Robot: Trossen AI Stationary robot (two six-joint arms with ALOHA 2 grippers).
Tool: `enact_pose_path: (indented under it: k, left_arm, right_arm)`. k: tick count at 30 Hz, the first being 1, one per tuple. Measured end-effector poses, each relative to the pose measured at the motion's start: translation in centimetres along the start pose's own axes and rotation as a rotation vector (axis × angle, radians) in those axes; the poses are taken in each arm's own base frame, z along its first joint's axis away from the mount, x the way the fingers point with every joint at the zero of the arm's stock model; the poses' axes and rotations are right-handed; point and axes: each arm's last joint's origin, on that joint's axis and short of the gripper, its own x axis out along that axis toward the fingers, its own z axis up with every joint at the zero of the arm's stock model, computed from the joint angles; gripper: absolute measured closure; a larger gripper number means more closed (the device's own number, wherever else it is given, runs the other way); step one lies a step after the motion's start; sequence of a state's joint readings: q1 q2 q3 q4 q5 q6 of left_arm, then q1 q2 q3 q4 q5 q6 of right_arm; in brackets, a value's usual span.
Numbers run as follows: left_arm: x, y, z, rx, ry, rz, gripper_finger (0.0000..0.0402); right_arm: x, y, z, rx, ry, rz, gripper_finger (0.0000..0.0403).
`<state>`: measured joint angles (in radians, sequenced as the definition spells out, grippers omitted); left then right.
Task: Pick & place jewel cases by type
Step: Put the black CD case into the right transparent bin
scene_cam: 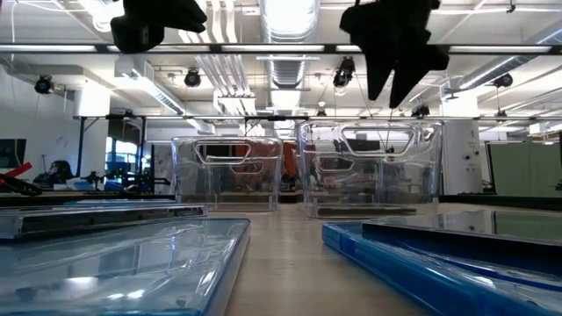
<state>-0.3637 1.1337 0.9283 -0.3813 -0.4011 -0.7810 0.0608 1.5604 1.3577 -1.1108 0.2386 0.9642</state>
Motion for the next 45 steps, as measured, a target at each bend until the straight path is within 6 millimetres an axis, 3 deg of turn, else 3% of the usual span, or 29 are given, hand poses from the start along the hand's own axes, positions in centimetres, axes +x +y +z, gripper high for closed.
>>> enact_pose_path:
  k: [5,14,19,27,34,40,45]
  left_arm:
    - [1.2,0.2,-1.1,0.049,0.127,0.014,0.0365]
    - [3.6,2.2,-4.8,0.201,0.595,0.108,0.0365]
    - [4.8,3.1,-6.9,0.292,0.839,0.149,0.0365]
    - [7.5,4.3,-9.2,0.321,0.985,0.278,0.0365]
    - [8.1,4.7,-10.2,0.437,1.059,0.201,0.0365]
    - [8.5,5.0,-11.7,0.294,1.092,0.034,0.0365]
    - [8.0,5.3,-12.3,0.261,1.071,0.004,0.0365]
  right_arm:
    - [-0.7,1.8,-2.7,0.02,0.078,0.082,0.0184]
    - [-2.1,5.2,-6.7,0.057,0.135,0.288,0.0182]
    - [-1.8,6.4,-8.5,0.136,0.149,0.378,0.0182]
    - [1.6,9.2,-9.7,0.21,0.166,0.406,0.0181]
    - [4.2,11.5,-10.2,0.193,0.217,0.404,0.0182]
    - [6.3,13.4,-10.3,0.271,0.217,0.464,0.0182]
    - [8.7,15.9,-10.4,0.331,0.196,0.59,0.0181]
